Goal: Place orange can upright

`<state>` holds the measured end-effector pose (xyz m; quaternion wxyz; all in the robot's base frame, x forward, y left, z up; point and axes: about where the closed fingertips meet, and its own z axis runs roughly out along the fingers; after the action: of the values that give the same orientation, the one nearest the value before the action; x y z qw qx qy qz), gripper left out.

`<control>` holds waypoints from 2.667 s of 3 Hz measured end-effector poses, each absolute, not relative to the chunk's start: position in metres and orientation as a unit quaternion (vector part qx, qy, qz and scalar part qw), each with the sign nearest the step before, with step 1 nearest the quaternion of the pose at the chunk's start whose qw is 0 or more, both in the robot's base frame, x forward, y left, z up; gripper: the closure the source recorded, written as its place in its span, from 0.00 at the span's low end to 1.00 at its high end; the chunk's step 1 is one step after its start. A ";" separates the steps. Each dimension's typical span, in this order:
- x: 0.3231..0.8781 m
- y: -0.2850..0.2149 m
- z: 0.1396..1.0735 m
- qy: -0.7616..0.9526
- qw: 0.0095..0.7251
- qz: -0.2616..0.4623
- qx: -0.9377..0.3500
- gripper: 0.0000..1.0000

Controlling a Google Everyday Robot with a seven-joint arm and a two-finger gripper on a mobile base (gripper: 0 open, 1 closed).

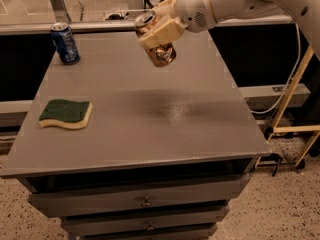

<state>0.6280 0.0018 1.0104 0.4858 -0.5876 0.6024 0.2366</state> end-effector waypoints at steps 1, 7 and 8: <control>0.646 -0.001 1.004 0.571 0.515 0.286 -0.571 1.00; 0.698 -0.020 0.939 0.573 0.590 0.356 -0.443 0.00; 0.698 -0.022 0.931 0.587 0.589 0.340 -0.439 0.00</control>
Offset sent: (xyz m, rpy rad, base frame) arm 0.0550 -0.0253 -0.0443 0.4094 0.0611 0.1386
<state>0.6980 -0.0224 0.9313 0.5891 -0.4390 0.5868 0.3404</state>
